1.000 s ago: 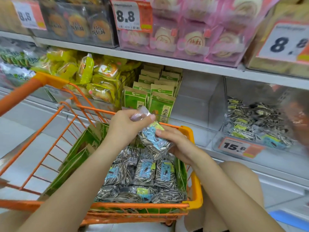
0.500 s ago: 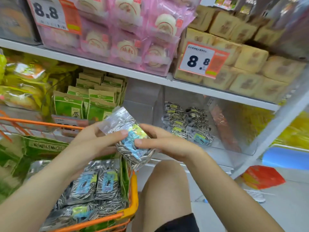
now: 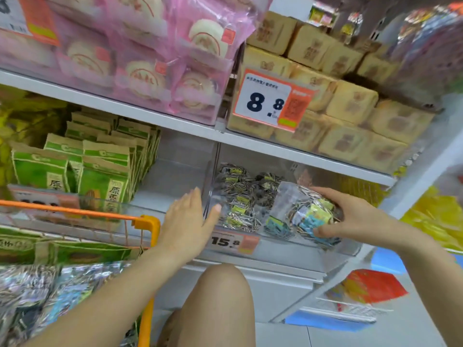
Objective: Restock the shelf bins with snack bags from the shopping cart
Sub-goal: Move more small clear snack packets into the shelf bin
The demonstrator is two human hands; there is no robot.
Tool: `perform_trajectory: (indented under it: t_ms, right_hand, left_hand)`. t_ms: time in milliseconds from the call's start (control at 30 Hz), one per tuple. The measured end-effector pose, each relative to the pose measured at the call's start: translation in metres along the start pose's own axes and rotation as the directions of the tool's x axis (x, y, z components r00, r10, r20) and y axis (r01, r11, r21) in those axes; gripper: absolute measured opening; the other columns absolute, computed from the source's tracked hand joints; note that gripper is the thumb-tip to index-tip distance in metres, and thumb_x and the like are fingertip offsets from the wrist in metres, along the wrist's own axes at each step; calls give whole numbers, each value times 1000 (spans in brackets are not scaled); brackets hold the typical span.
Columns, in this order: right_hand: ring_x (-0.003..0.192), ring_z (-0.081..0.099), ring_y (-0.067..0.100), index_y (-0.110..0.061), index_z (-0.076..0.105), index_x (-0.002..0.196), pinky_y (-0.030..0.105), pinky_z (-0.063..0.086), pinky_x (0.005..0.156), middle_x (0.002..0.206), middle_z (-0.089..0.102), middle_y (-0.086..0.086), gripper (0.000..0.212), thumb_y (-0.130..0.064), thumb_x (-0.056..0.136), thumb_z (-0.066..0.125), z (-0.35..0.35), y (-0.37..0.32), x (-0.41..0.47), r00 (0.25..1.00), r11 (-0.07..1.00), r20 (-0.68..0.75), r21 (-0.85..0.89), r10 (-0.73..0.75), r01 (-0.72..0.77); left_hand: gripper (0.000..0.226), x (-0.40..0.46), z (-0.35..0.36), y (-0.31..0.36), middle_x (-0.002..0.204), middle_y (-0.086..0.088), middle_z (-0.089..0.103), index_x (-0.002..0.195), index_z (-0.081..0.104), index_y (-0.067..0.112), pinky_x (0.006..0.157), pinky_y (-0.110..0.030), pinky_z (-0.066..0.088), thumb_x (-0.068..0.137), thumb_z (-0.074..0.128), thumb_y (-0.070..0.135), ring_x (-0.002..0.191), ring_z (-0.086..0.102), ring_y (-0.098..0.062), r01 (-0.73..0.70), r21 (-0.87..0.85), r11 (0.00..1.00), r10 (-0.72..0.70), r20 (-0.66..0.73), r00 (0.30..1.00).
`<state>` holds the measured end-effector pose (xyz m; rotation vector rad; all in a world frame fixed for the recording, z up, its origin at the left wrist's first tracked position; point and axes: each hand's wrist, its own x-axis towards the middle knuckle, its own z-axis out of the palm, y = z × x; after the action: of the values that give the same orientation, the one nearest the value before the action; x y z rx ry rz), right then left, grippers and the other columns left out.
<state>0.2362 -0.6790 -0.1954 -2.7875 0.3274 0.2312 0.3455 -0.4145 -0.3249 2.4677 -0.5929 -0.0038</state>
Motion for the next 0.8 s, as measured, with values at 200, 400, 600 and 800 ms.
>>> perform_trajectory:
  t_ms: [200,400,600,800]
  right_hand:
    - [105,48,9,-31,33,145,20,39,84,127,52,-4,89,-30,70,81,-7,7,32,987,965,159,-261,24,18]
    - [139,30,14,-38,28,146,29,30,108,154,29,-8,91,-33,72,81,10,-3,65,921,951,377,-308,97,26]
    - [138,33,19,-36,27,147,33,32,109,153,32,-4,94,-41,71,81,23,6,75,932,932,343,-363,115,19]
    - [93,49,7,-41,26,148,10,33,72,131,51,-3,88,-44,76,76,34,20,66,951,930,308,-359,34,83]
  left_hand:
    - [81,0,17,-8,110,-4,66,131,49,16,100,-34,31,85,1,62,110,53,-22,-82,245,966,110,-102,989]
    - [67,-2,19,-13,94,-5,66,127,51,16,92,-34,34,91,13,56,96,56,-24,-94,258,962,123,-99,987]
    - [65,-1,19,-14,88,-4,66,130,51,16,91,-35,35,91,16,54,92,57,-24,-101,259,961,134,-114,984]
    - [64,0,20,-14,88,-5,66,129,51,17,89,-35,36,91,16,54,90,57,-25,-97,269,958,134,-123,983]
